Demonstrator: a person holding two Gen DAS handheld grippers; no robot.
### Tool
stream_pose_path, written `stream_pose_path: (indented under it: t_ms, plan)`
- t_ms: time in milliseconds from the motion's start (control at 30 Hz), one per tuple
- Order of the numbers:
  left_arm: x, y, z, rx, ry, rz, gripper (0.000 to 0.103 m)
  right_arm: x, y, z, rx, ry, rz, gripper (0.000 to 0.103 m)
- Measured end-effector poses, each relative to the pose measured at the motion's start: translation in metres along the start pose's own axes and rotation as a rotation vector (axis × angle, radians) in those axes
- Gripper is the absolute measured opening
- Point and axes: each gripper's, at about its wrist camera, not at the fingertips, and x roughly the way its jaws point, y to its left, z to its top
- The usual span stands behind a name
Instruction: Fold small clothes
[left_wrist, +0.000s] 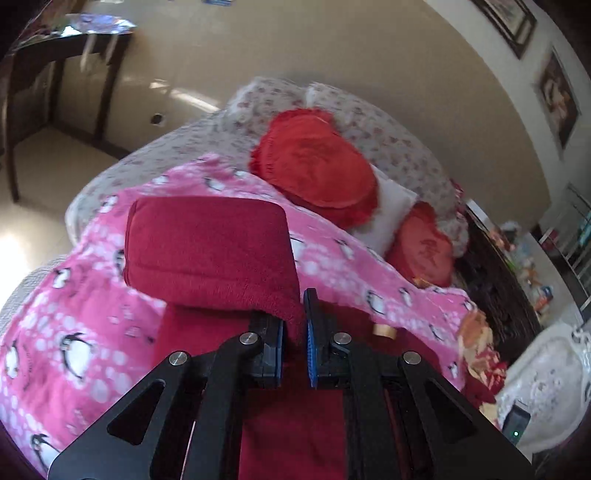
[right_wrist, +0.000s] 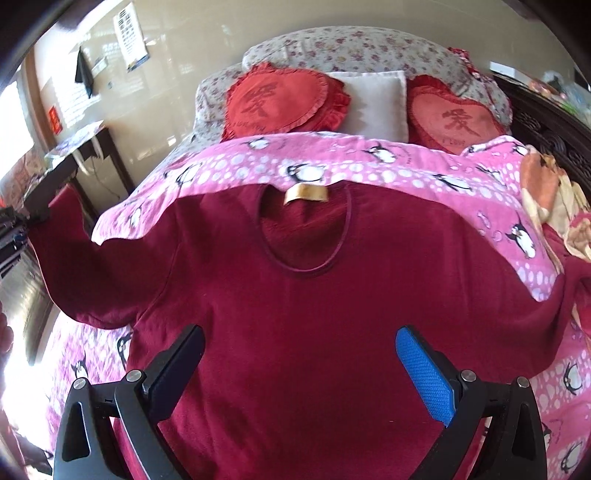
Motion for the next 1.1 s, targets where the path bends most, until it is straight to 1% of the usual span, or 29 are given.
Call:
stream_pose_path:
  t_ms: [67,167,267,333,367,400,433,467,500,533,567,633,667,700,767,800,900,933,967,1033,1100]
  plan:
    - [0.018,-0.040,-0.014,0.065,0.051,-0.047,0.008,-0.007,-0.011,0.000,0.016,-0.012,-0.015,0.103]
    - [0.049,-0.085,-0.050,0.146,0.142,-0.095,0.008,-0.015,-0.032,0.000,0.038,-0.016,-0.050,0.103]
    - [0.085,-0.111,-0.093,0.197,0.252,-0.146,0.008,-0.023,-0.061,-0.003,0.082,-0.021,-0.075,0.103]
    - [0.108,-0.123,-0.117,0.254,0.335,-0.149,0.010,-0.026,-0.082,-0.007,0.125,-0.019,-0.093,0.103]
    - [0.115,-0.129,-0.127,0.290,0.364,-0.146,0.016,-0.028,-0.093,-0.009,0.155,-0.017,-0.100,0.103]
    - [0.118,-0.132,-0.135,0.326,0.385,-0.147,0.024,-0.029,-0.105,-0.011,0.188,-0.016,-0.101,0.103]
    - [0.118,-0.135,-0.140,0.355,0.403,-0.146,0.029,-0.030,-0.115,-0.013,0.223,-0.013,-0.098,0.103]
    - [0.114,-0.137,-0.143,0.368,0.421,-0.153,0.039,-0.031,-0.124,-0.015,0.248,-0.012,-0.094,0.103]
    - [0.107,-0.136,-0.142,0.364,0.432,-0.178,0.047,-0.032,-0.131,-0.015,0.275,-0.011,-0.087,0.103]
    - [0.096,-0.133,-0.139,0.354,0.424,-0.211,0.049,-0.033,-0.136,-0.016,0.294,-0.012,-0.080,0.103]
    - [0.083,-0.129,-0.134,0.351,0.406,-0.227,0.051,-0.033,-0.140,-0.015,0.305,-0.014,-0.068,0.103]
    - [0.055,-0.115,-0.123,0.366,0.347,-0.219,0.056,-0.034,-0.140,-0.014,0.304,-0.019,-0.038,0.103]
    - [0.039,-0.103,-0.117,0.369,0.301,-0.204,0.062,-0.035,-0.137,-0.012,0.294,-0.026,-0.010,0.103]
    - [0.025,-0.091,-0.112,0.366,0.252,-0.170,0.071,-0.034,-0.133,-0.011,0.277,-0.033,0.008,0.103]
    - [0.008,-0.070,-0.110,0.358,0.174,-0.064,0.077,-0.032,-0.120,-0.005,0.227,-0.042,0.034,0.103]
    - [0.004,-0.056,-0.107,0.357,0.156,-0.011,0.077,-0.029,-0.111,-0.002,0.196,-0.044,0.038,0.103]
    - [0.008,-0.024,-0.104,0.338,0.169,0.154,0.077,-0.021,-0.084,0.007,0.112,-0.046,0.052,0.103]
    - [0.012,-0.016,-0.104,0.331,0.177,0.193,0.077,-0.017,-0.073,0.011,0.086,-0.041,0.068,0.103]
    - [0.015,-0.009,-0.106,0.320,0.183,0.220,0.076,-0.014,-0.061,0.013,0.063,-0.034,0.086,0.103]
    - [0.023,0.005,-0.109,0.297,0.203,0.252,0.076,-0.007,-0.039,0.017,0.019,-0.021,0.117,0.103]
    - [0.037,0.012,-0.115,0.283,0.246,0.294,0.076,0.005,-0.009,0.018,-0.062,0.002,0.134,0.103]
